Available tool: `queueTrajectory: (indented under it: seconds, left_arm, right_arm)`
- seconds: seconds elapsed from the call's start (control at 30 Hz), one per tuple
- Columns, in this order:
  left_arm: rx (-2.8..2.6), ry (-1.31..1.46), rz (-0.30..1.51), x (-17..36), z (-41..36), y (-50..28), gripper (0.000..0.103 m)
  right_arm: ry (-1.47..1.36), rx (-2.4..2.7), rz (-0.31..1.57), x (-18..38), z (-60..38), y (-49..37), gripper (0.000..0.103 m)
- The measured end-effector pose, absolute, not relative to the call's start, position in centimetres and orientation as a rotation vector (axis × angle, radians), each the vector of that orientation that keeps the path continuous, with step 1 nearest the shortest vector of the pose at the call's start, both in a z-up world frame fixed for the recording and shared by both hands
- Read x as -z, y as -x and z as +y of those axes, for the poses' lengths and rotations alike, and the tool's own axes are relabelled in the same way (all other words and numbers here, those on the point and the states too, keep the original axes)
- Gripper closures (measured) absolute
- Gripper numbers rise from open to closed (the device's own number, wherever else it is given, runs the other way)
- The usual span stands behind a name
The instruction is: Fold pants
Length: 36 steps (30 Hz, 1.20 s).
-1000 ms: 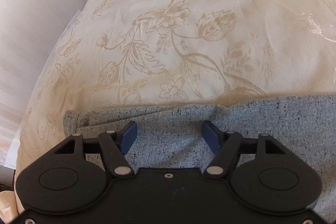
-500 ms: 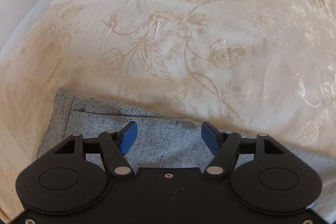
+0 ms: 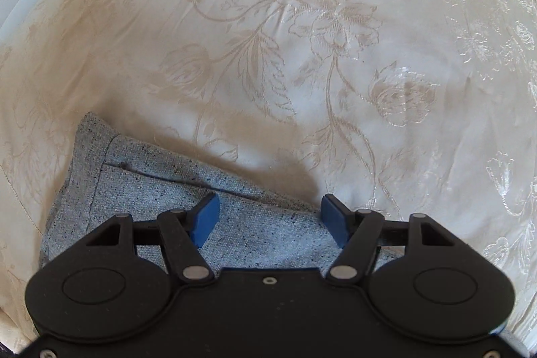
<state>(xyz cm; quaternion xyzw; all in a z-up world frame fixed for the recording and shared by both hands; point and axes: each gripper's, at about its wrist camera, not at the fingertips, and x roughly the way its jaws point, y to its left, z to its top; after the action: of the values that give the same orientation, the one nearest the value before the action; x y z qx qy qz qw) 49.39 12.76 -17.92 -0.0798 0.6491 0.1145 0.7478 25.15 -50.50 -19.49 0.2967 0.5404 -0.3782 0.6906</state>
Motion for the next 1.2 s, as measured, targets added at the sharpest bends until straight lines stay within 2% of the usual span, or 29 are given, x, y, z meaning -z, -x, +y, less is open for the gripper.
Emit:
queueTrajectory:
  seconds: [0.17, 0.33, 0.53, 0.63, 0.7, 0.73, 0.83, 1.0, 1.13, 1.2]
  left_arm:
    - [-0.298, 0.174, 1.461, 19.6, 12.5, -50.6, 0.033]
    - [-0.334, 0.149, 1.494, 20.6, 11.5, -51.5, 0.033]
    - [-0.382, 0.145, 1.499, 21.6, 10.5, -52.1, 0.034]
    - [-0.379, 0.148, 1.483, 21.3, 10.4, -51.8, 0.050]
    - [-0.368, 0.150, 1.465, 21.0, 10.5, -51.4, 0.069]
    - [-0.365, 0.155, 1.459, 20.6, 10.7, -51.2, 0.075]
    - [-0.337, 0.191, 1.437, 19.7, 11.6, -50.9, 0.082]
    - [-0.287, 0.264, 1.402, 18.4, 13.5, -49.9, 0.086]
    - [-0.266, 0.294, 1.382, 17.4, 14.5, -49.5, 0.088]
    - [-0.259, 0.296, 1.368, 16.8, 14.6, -49.1, 0.088]
  right_arm:
    - [-0.599, 0.892, 1.232, 20.2, -50.6, -24.6, 0.103]
    - [-0.695, 0.842, 1.179, 19.5, -51.7, -23.0, 0.102]
    - [-0.842, 0.781, 1.047, 17.4, -52.7, -23.4, 0.075]
    - [-0.934, 0.814, 1.058, 17.5, -52.8, -24.1, 0.073]
    - [-1.015, 0.802, 1.059, 18.1, -52.6, -23.9, 0.072]
    - [-1.045, 0.797, 1.062, 18.2, -52.3, -23.7, 0.072]
    - [-1.085, 0.777, 1.077, 18.7, -51.0, -23.4, 0.072]
    - [-1.134, 0.752, 1.092, 20.3, -49.7, -24.8, 0.072]
    - [-1.176, 0.788, 1.018, 21.2, -49.4, -25.5, 0.072]
    - [-1.177, 0.812, 0.975, 21.2, -49.5, -25.7, 0.079]
